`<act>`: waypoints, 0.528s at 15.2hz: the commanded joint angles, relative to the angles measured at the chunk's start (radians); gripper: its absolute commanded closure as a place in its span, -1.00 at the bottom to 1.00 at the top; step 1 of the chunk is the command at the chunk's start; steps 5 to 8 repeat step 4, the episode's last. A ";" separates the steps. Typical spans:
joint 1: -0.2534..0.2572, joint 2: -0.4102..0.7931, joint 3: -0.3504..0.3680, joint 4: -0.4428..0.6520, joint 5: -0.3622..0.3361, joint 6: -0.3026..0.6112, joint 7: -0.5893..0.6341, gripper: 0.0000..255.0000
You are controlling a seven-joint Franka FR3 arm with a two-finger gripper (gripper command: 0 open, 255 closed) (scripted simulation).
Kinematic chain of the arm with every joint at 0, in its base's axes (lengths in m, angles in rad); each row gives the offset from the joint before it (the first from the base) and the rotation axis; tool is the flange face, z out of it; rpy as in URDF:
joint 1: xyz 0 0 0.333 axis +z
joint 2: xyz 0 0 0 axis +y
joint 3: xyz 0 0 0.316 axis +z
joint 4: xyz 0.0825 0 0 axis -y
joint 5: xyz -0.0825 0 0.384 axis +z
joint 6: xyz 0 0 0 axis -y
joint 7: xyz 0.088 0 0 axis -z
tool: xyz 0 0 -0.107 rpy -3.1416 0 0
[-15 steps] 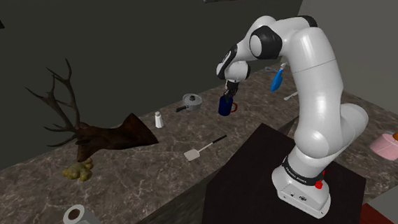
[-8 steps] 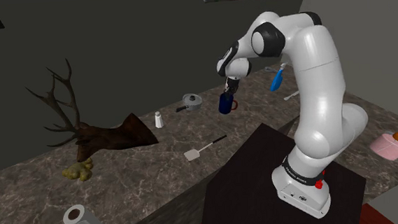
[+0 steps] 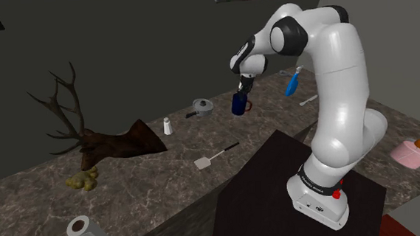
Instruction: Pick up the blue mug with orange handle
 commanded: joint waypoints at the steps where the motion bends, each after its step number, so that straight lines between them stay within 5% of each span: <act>1: 0.007 -0.025 -0.009 -0.007 -0.010 -0.017 0.008 1.00; 8: 0.011 -0.037 -0.013 -0.009 -0.016 -0.027 0.012 1.00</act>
